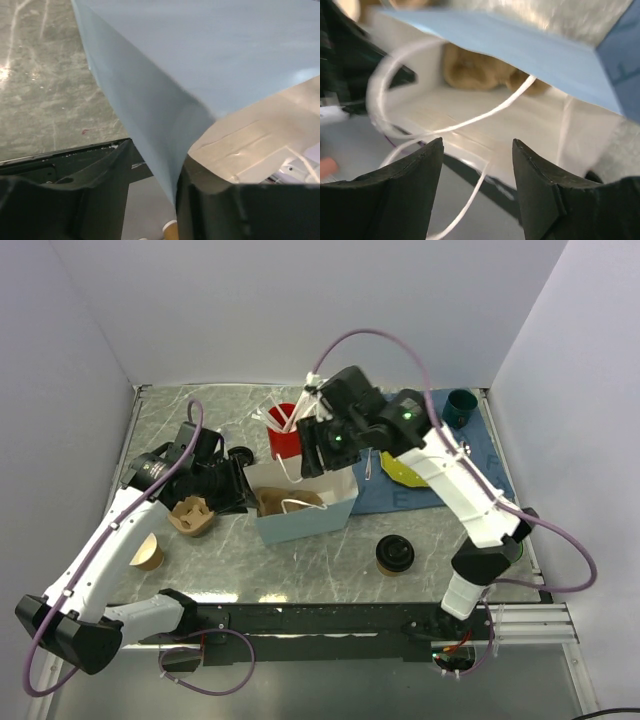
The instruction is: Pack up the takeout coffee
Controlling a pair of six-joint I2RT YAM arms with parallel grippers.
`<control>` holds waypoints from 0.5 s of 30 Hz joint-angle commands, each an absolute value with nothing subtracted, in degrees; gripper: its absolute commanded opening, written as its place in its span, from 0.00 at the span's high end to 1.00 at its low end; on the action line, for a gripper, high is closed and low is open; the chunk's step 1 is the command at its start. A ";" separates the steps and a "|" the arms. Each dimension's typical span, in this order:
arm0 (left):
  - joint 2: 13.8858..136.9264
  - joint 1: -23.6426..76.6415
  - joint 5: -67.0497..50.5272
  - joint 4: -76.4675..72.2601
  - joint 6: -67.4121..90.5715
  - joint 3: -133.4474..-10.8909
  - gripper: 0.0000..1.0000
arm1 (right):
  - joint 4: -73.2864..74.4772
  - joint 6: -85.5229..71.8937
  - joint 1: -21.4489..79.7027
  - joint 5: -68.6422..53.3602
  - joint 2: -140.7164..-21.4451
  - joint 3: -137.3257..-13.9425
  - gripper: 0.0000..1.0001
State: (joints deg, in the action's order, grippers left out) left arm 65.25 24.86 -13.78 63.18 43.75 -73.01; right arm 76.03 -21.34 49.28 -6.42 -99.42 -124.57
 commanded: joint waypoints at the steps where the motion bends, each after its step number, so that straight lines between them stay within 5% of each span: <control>1: 66.09 24.35 -10.64 64.60 41.14 -76.36 0.50 | 77.53 -22.41 46.24 -4.49 -95.38 -125.43 0.35; 15: 70.93 24.26 -4.22 62.32 40.26 -83.06 0.52 | 68.29 -16.96 37.53 1.84 -92.98 -114.16 0.43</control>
State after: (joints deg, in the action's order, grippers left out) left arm 70.08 24.45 -6.61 63.77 41.15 -82.94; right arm 72.86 -19.75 38.85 0.67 -92.49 -112.92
